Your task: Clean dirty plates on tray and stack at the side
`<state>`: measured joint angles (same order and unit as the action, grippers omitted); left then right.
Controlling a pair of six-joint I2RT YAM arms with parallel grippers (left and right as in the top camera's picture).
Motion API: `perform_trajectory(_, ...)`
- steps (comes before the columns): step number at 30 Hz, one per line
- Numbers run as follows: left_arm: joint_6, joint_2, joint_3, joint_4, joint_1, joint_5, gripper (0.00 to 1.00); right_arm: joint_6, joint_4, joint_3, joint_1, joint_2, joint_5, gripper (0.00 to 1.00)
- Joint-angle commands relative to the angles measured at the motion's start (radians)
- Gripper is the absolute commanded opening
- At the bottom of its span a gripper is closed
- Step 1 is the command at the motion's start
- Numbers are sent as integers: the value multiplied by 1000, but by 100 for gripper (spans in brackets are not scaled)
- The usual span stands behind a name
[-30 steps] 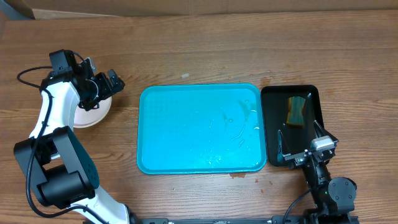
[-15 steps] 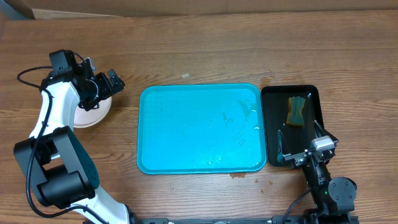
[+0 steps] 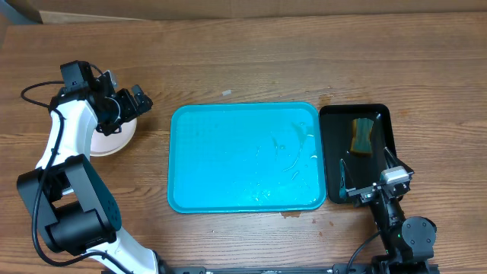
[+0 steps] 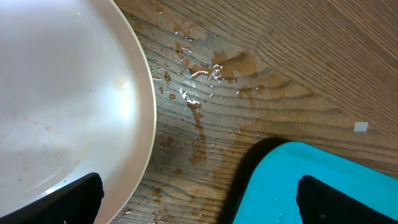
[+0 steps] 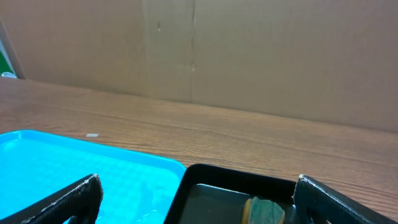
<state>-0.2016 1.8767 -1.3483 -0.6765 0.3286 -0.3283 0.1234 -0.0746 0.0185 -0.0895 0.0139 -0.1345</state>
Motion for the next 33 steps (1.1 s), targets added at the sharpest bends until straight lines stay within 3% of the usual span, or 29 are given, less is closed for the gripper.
perform_trajectory(1,22,14,0,1,-4,3,100,-3,5,-11,6,-11,-9,100)
perform_trajectory(8,22,-2,0,0,-24,4,100,-3,5,-11,6,-11,-9,100)
perform_trajectory(13,22,-106,0,0,-62,34,100,-3,5,-11,7,-11,-9,100)
perform_trajectory(25,23,-605,0,0,-174,48,100,-3,5,-11,7,-11,-9,100)
perform_trajectory(33,22,-835,31,0,-201,47,100,-3,5,-11,6,-11,-9,100)
